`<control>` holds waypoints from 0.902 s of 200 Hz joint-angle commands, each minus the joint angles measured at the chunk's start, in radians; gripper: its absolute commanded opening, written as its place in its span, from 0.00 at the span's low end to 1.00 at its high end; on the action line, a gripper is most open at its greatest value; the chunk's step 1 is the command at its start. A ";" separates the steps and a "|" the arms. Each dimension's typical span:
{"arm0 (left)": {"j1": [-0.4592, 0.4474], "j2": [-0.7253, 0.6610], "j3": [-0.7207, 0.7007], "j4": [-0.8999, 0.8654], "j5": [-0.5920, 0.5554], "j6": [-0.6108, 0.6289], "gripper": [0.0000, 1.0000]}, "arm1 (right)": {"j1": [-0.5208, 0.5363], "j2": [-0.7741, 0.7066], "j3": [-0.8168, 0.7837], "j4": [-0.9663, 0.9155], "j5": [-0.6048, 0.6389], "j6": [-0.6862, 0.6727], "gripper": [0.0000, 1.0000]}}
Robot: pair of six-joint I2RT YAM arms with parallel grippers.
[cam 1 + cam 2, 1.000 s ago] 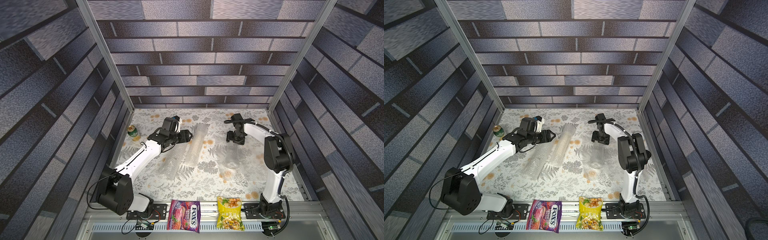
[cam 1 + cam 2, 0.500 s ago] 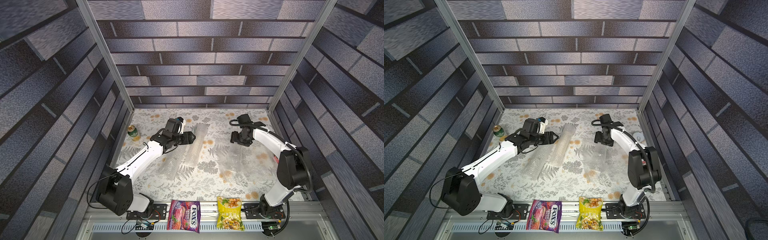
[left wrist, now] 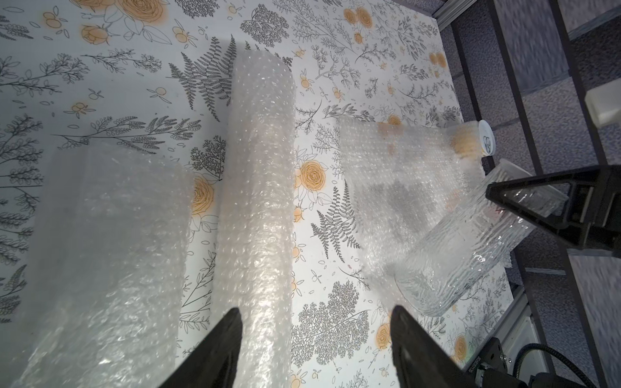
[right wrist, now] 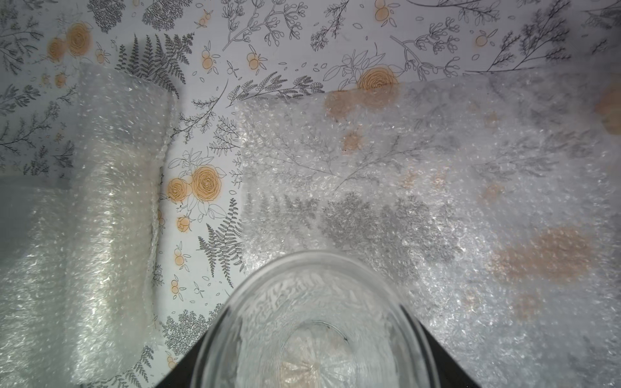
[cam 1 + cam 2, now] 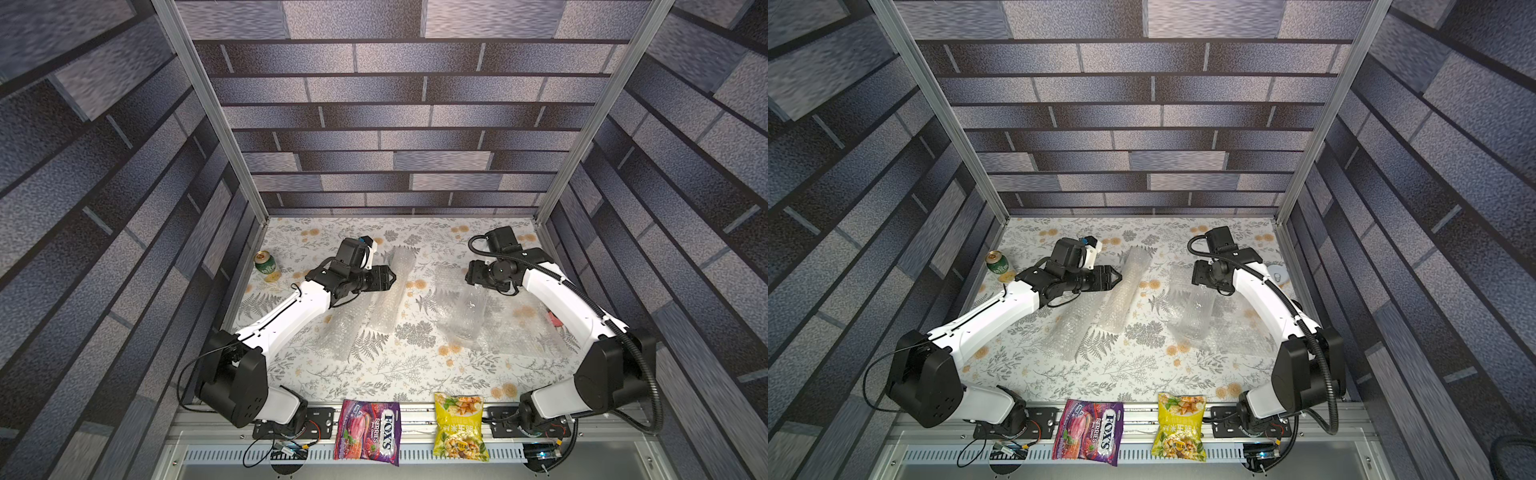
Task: Unwrap the vase from the bubble wrap
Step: Pick up the vase from the bubble wrap.
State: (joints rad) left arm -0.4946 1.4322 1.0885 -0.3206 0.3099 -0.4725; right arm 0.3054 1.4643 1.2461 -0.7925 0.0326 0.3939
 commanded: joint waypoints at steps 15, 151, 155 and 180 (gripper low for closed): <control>-0.013 0.016 0.039 -0.016 0.001 0.006 0.71 | 0.019 -0.069 -0.015 0.046 0.004 -0.016 0.25; -0.027 0.034 0.059 -0.018 -0.002 0.005 0.71 | 0.076 -0.154 -0.027 0.143 0.028 -0.072 0.22; -0.027 0.035 0.059 -0.020 -0.002 0.005 0.71 | 0.077 -0.155 -0.022 0.145 0.030 -0.076 0.22; -0.027 0.037 0.062 -0.017 -0.005 0.005 0.71 | 0.089 -0.142 0.009 0.157 0.052 -0.090 0.22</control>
State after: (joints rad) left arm -0.5167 1.4616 1.1175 -0.3256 0.3099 -0.4721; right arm 0.3801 1.3403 1.1866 -0.6979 0.0551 0.3271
